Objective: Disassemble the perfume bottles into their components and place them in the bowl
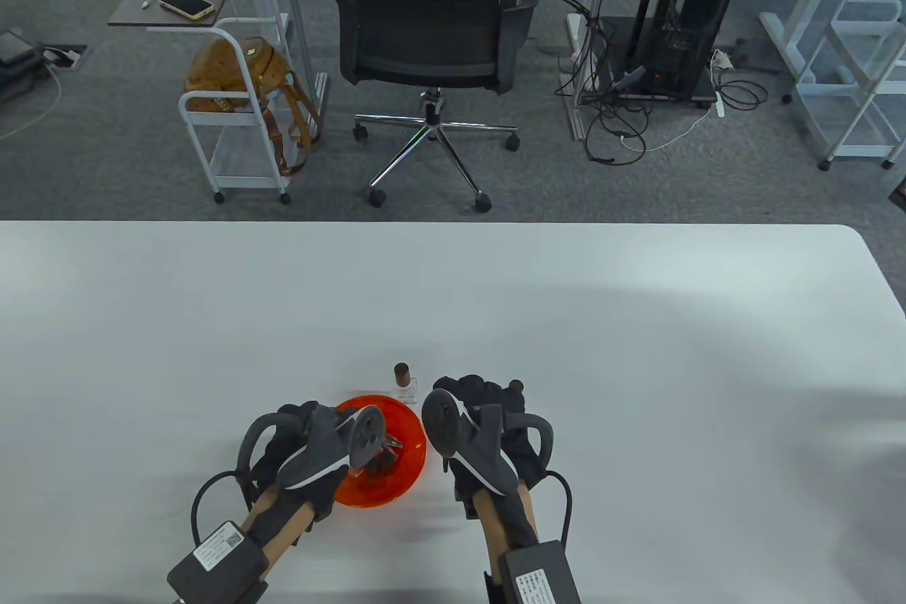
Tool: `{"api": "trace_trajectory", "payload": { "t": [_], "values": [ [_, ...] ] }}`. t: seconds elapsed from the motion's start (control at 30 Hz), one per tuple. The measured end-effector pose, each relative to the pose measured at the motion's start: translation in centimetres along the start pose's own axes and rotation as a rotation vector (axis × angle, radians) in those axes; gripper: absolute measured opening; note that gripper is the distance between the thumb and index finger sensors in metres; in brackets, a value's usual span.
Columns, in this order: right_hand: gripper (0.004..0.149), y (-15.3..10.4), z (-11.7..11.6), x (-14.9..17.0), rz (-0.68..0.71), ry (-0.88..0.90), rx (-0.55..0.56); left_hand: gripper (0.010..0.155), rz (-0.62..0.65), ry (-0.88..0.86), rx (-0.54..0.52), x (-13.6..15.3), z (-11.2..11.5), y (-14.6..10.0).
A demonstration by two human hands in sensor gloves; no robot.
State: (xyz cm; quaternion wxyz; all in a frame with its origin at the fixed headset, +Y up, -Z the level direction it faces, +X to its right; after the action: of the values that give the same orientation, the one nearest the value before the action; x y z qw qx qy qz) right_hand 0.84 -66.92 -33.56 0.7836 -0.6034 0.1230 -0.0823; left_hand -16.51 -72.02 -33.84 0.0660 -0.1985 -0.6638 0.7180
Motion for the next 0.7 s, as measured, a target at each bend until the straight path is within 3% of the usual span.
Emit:
{"api": "trace_trajectory", "payload": {
  "t": [0.23,0.43,0.6,0.7],
  "values": [
    [0.044,-0.1,0.0,0.1,-0.005,-0.005,-0.007,0.05,0.001,-0.056,-0.036,0.6,-0.1,-0.6],
    [0.047,0.0,0.9,0.7,-0.024,0.015,0.036,0.057,-0.049,-0.212,-0.152,4.4,-1.9,-2.2],
    [0.059,0.6,2.6,3.9,-0.133,0.054,0.138,0.059,-0.026,-0.181,-0.287,6.3,-1.0,-3.8],
    [0.066,0.8,2.1,6.8,-0.23,0.074,0.111,0.06,-0.003,-0.232,-0.216,6.6,0.2,-3.8]
  ]
}}
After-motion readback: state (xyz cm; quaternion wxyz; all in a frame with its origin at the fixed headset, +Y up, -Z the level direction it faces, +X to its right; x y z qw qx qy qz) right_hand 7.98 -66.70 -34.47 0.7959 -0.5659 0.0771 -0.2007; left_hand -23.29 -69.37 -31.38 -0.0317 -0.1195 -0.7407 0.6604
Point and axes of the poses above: the tracker on the back of each hand, its own x axis roughly to the little-finger side, its own y axis roughly from the wrist to the fingertips, z = x × y, the point moved 3 cm from there along y, roughly from the wrist to the fingertips, and after that the axes turned 9 degrees about y, right-handed, at the moved point
